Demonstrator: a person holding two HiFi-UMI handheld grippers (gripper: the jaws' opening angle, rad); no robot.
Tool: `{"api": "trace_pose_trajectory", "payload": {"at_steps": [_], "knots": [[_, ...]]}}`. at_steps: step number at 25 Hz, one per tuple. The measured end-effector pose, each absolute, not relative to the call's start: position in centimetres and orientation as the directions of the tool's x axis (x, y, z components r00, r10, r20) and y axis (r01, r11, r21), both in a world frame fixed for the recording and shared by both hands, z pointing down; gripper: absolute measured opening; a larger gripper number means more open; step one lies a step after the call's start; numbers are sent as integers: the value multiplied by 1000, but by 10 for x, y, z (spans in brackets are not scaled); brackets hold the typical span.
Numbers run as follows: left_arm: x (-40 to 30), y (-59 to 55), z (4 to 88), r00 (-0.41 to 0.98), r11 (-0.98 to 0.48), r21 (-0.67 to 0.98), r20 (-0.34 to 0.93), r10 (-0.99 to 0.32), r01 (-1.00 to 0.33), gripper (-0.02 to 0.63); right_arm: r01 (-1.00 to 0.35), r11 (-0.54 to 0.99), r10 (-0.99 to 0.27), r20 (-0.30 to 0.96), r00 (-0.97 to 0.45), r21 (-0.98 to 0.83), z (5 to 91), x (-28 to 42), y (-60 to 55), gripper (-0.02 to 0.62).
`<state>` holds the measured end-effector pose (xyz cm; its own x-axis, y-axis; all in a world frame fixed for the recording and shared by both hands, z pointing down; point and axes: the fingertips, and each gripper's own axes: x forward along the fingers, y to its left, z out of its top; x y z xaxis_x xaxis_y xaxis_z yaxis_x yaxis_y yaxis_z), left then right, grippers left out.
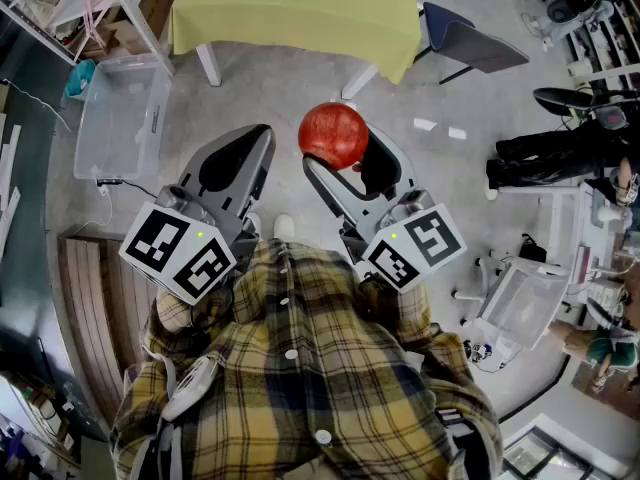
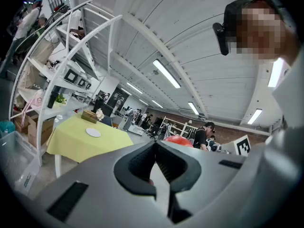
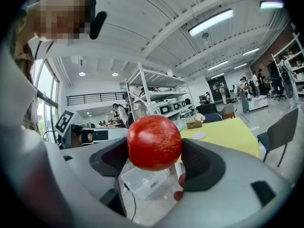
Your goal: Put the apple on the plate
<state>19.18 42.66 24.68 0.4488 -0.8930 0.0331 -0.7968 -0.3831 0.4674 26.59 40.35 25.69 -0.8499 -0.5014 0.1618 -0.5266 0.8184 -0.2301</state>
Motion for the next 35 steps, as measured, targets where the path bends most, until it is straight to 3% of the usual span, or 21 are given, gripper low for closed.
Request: {"api": "trace_pose_trajectory", "payload": {"at_steps": [25,35], "knots": [[240,442,251,410,-354,438,37,-911,-826,8,-487,830,-473,119,-873,-271,262,318,411,344],[219,436,264,369,-298,466,66,-927,-833,8,-472,828,-449,147,-881,-302,276,306,402,344]]}}
